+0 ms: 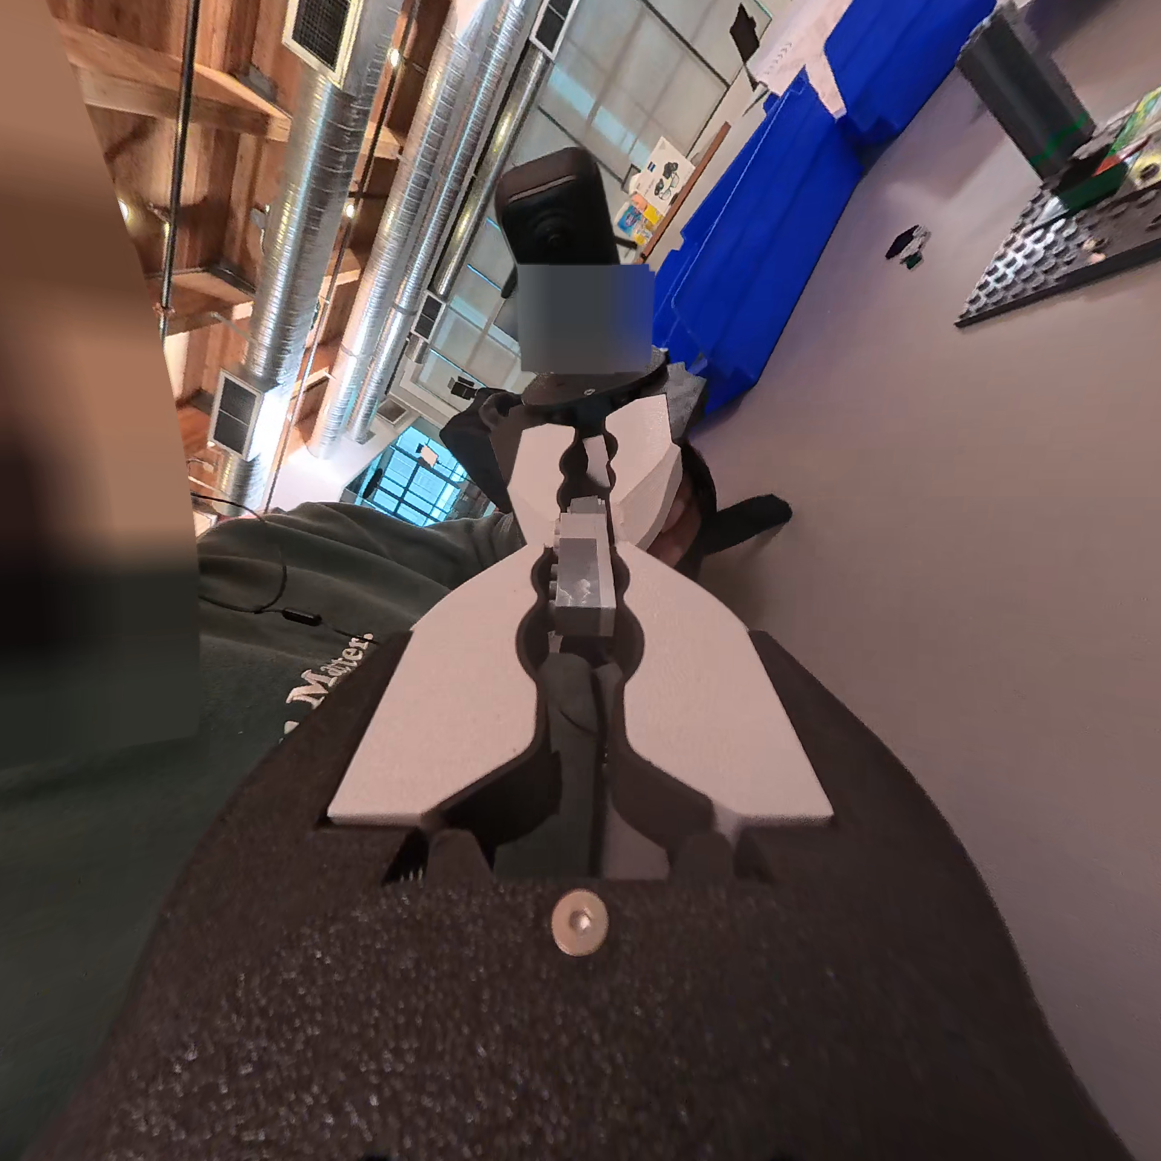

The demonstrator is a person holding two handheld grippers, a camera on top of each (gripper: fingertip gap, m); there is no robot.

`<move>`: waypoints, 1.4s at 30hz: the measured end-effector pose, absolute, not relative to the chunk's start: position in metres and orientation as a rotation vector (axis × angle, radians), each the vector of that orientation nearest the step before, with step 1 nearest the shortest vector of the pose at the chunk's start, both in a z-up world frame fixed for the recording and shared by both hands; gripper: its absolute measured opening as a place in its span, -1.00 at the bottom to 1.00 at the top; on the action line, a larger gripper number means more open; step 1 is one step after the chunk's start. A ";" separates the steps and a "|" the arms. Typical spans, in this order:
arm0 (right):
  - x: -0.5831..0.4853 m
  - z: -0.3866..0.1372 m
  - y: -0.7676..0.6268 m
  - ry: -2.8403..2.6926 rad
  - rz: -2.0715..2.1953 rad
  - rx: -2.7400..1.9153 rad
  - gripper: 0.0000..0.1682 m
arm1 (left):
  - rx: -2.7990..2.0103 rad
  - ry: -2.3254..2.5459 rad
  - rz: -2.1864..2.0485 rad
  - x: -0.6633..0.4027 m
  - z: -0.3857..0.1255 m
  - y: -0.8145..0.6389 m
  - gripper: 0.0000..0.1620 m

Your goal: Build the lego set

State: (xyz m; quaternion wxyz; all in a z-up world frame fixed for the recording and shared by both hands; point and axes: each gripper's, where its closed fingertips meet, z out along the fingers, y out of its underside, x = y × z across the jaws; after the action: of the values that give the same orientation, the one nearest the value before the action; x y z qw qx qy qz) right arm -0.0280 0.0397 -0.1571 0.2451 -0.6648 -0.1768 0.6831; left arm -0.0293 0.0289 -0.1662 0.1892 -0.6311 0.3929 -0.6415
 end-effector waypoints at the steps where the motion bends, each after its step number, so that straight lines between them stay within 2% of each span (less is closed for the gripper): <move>1: -0.028 -0.156 0.039 -0.488 1.858 -1.801 -0.81 | -1.767 1.094 -1.819 -0.029 -0.164 0.029 -0.81; 17: -0.023 -0.137 0.032 -0.547 1.775 -1.572 -0.81 | -1.643 1.130 -1.704 -0.023 -0.148 0.022 -0.81; 23: -0.023 -0.133 0.029 -0.669 1.621 -1.530 -0.81 | -1.637 1.131 -1.703 -0.023 -0.144 0.019 -0.81; 42: -0.019 -0.112 0.013 -0.837 1.597 -1.296 -0.80 | -1.547 1.253 -1.507 -0.018 -0.125 0.007 -0.81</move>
State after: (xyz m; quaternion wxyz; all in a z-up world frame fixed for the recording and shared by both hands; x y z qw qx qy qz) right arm -0.0192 0.0134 -0.1122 0.4442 -0.5229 -0.3378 0.6443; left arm -0.0184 0.0069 -0.1252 0.3167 -0.5878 0.4761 -0.5723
